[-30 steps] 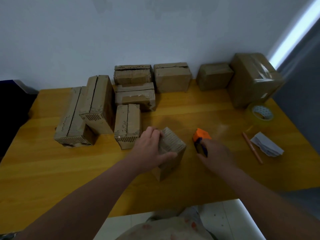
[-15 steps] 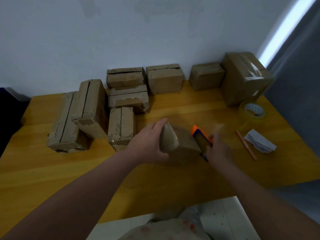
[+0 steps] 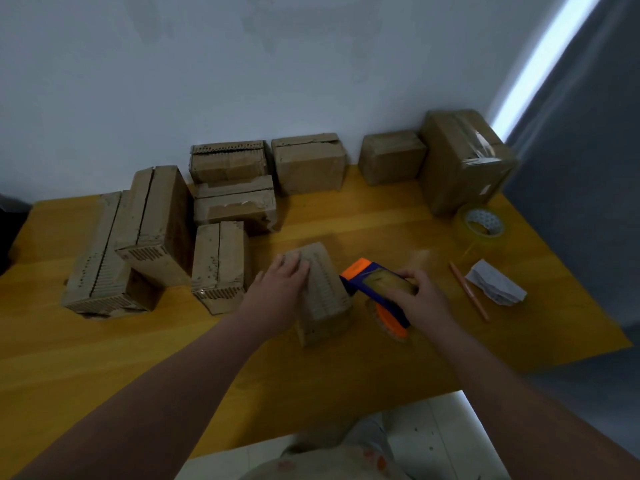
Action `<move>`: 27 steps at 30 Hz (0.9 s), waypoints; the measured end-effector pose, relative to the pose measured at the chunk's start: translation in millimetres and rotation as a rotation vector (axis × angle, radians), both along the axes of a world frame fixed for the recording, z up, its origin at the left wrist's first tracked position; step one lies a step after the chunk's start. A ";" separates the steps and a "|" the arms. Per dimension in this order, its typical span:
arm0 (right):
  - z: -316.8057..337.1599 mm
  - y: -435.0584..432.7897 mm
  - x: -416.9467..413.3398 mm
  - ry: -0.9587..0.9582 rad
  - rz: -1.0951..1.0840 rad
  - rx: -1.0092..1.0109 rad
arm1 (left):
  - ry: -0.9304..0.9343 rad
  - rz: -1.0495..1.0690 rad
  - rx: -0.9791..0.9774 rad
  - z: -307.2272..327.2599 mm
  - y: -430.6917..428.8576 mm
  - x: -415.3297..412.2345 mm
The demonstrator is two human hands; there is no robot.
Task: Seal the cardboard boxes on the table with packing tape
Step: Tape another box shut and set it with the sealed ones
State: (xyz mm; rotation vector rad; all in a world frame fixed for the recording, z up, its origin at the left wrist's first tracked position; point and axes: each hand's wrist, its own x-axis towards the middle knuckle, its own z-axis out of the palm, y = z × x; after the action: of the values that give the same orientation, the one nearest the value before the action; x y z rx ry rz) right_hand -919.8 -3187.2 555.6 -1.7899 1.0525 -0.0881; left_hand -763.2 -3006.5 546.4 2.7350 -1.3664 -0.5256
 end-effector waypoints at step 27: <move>48.3 0.9 -27.6 -0.236 0.213 0.187 | 0.995 0.893 -0.768 38.8 -5.5 -26.8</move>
State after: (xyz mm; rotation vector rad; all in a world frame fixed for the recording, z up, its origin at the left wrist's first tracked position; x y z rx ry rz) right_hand -947.4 -3186.3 604.0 -1.6644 0.6764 -0.0654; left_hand -789.9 -3012.0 585.2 1.6945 -0.0233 -0.8329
